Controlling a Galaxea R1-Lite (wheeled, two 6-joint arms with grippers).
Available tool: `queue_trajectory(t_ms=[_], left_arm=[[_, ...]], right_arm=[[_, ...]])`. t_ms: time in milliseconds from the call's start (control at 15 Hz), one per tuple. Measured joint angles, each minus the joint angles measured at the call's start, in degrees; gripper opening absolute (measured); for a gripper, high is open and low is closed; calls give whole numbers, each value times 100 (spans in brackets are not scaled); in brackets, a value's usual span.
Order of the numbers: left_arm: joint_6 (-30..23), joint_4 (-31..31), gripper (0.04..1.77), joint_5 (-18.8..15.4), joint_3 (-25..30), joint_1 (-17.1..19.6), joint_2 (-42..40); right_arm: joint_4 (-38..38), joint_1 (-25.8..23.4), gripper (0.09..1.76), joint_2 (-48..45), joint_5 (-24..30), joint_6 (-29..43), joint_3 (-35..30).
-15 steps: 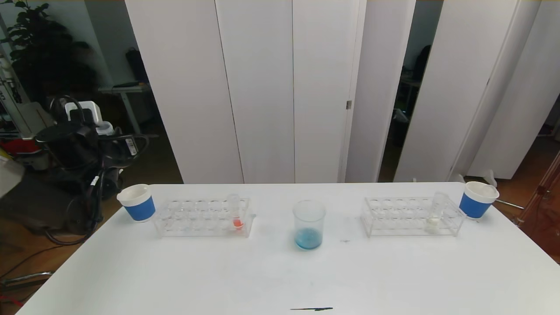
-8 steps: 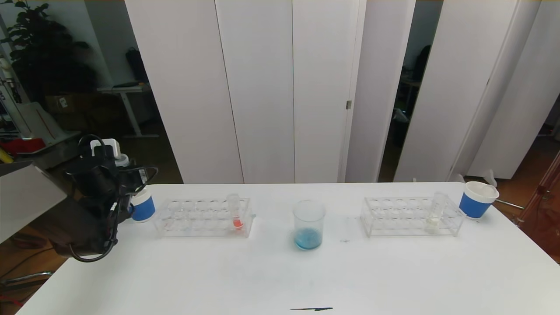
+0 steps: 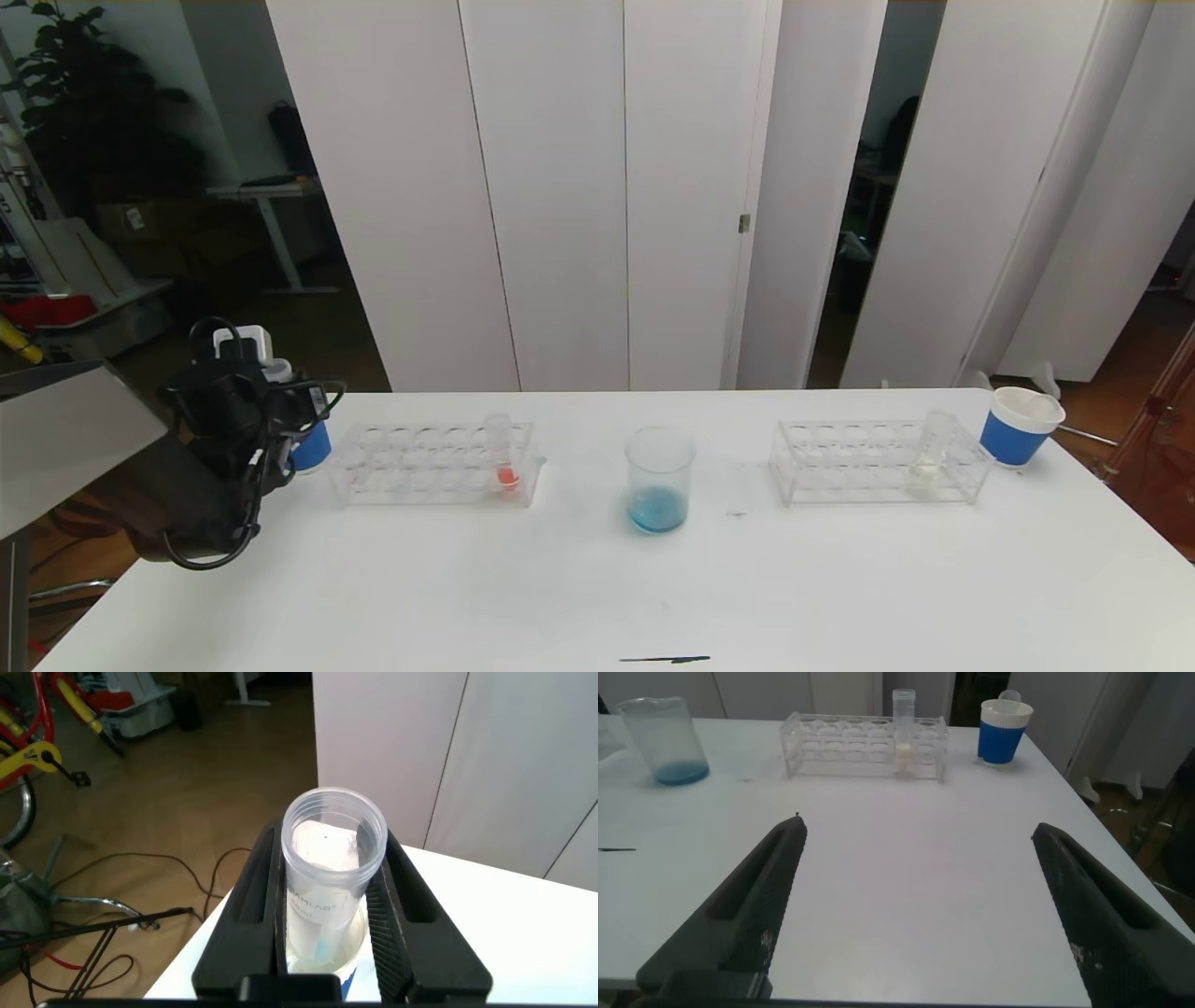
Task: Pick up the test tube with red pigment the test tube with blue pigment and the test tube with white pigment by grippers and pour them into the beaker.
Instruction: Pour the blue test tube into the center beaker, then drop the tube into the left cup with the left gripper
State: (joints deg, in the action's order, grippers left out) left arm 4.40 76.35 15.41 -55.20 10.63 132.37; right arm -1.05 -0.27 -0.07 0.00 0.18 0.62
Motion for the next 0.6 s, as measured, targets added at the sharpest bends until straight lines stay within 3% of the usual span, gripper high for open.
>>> queue_trajectory(t_ms=[133, 200, 267, 333, 400, 467, 600], left_arm=[[11, -59, 58, -11, -26, 30, 18], [30, -61, 67, -12, -26, 41, 18], [41, -61, 91, -12, -26, 48, 21], [74, -61, 131, -12, -26, 48, 24], [91, -61, 159, -20, -32, 48, 27], [89, -61, 173, -22, -32, 50, 27], [96, -63, 175, -26, -23, 50, -9]], right_arm=[[1, 0, 173, 0, 0, 0, 0], [0, 0, 173, 0, 0, 0, 0], [0, 0, 173, 0, 0, 0, 0], [1, 0, 173, 0, 0, 0, 0], [1, 0, 173, 0, 0, 0, 0], [0, 0, 173, 0, -2, 0, 0], [0, 0, 173, 0, 0, 0, 0]])
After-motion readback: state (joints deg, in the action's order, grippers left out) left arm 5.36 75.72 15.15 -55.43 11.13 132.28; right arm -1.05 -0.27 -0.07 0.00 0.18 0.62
